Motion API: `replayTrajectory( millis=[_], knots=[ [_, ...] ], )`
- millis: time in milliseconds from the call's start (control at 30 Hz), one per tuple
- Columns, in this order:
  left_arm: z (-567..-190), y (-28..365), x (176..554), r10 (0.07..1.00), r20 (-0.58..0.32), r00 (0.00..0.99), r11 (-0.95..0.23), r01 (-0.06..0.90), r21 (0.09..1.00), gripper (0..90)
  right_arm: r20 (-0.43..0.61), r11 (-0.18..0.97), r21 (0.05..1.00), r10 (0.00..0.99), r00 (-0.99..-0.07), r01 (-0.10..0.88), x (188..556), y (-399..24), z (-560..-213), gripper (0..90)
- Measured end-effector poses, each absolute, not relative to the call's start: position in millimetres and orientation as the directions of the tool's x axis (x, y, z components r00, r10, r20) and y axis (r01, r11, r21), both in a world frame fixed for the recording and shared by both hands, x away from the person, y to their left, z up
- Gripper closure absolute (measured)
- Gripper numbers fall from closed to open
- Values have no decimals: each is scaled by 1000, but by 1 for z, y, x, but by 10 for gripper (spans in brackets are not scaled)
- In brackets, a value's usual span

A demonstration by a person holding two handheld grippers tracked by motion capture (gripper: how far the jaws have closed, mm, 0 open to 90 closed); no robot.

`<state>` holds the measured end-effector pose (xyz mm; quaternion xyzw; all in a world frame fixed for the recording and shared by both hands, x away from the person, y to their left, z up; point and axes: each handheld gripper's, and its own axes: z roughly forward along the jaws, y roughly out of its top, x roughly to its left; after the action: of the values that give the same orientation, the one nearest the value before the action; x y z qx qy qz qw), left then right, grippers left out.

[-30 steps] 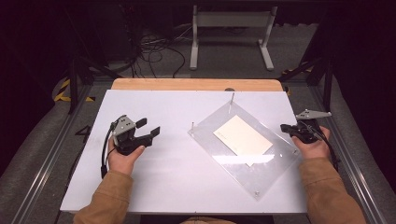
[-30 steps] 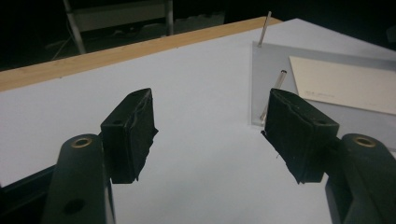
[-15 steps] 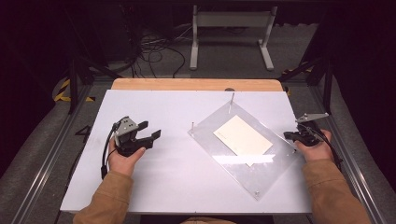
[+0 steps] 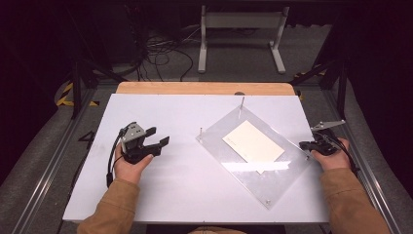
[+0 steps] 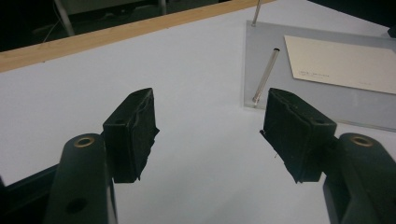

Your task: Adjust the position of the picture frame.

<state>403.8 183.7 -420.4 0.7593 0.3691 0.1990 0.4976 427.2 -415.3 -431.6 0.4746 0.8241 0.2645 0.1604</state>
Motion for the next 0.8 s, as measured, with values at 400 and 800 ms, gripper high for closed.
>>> replayTrajectory(
  millis=[400,800],
  knots=[
    [-420,184,404,758,-65,649,-233,362,902,348,-15,427,569,860,-510,703,423,-421,-430,900],
    [-421,183,404,757,-65,650,-238,366,900,349,-4,425,565,858,-513,707,418,-417,-430,900]
  ],
)
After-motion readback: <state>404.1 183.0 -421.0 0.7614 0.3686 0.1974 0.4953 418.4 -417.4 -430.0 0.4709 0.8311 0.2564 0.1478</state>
